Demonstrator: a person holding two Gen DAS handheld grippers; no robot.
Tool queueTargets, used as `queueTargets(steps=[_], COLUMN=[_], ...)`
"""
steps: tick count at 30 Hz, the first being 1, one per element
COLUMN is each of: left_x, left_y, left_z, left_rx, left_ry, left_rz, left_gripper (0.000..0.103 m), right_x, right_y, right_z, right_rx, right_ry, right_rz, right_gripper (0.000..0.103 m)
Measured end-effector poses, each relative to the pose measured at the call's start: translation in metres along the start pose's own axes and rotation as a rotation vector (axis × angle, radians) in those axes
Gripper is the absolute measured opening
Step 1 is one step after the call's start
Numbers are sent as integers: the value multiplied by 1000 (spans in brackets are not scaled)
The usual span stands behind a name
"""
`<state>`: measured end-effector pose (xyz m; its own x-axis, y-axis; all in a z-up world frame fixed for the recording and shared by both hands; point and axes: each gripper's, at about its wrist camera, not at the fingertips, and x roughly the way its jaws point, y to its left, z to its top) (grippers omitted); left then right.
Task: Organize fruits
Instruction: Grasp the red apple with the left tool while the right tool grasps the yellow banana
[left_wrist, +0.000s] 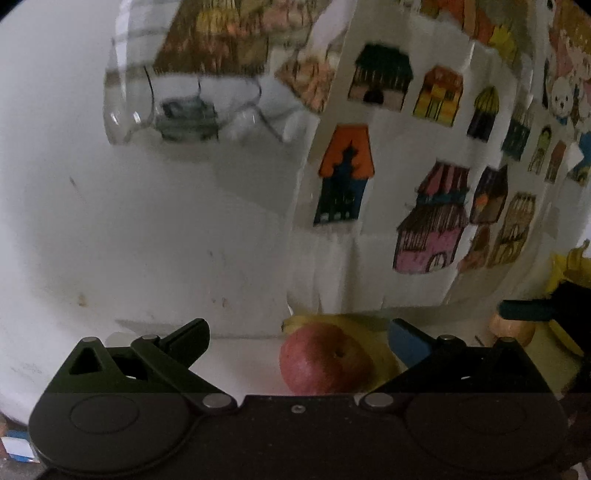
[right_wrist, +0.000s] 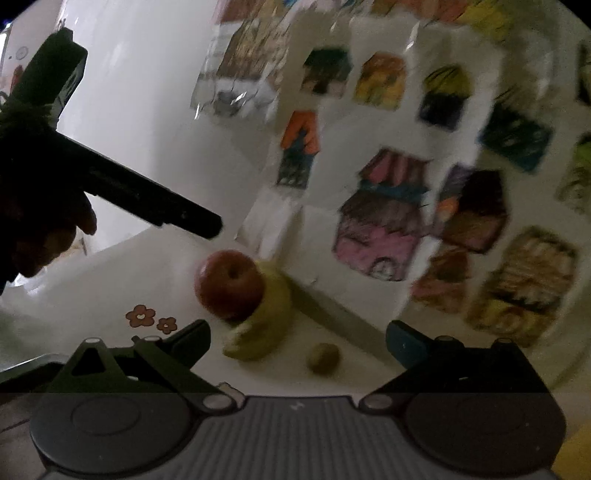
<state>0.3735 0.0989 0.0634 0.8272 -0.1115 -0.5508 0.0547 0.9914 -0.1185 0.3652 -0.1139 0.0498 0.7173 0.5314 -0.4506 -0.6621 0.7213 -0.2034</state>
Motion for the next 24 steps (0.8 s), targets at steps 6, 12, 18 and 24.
queueTargets(steps=[6, 12, 18, 24], left_x=[25, 39, 49, 51], left_y=[1, 1, 3, 8], left_z=[-8, -12, -13, -16], left_rx=[-20, -25, -34, -37], left_ry=[40, 64, 85, 107], left_rz=[-49, -90, -105, -119], left_gripper=[102, 102, 102, 99], right_x=[41, 61, 73, 86], right_y=[11, 16, 19, 19], right_z=[3, 4, 5, 2], right_rx=[-24, -26, -18, -12], right_ry=[56, 90, 115, 147], right_rz=[35, 55, 66, 68], right_gripper=[103, 94, 84, 74])
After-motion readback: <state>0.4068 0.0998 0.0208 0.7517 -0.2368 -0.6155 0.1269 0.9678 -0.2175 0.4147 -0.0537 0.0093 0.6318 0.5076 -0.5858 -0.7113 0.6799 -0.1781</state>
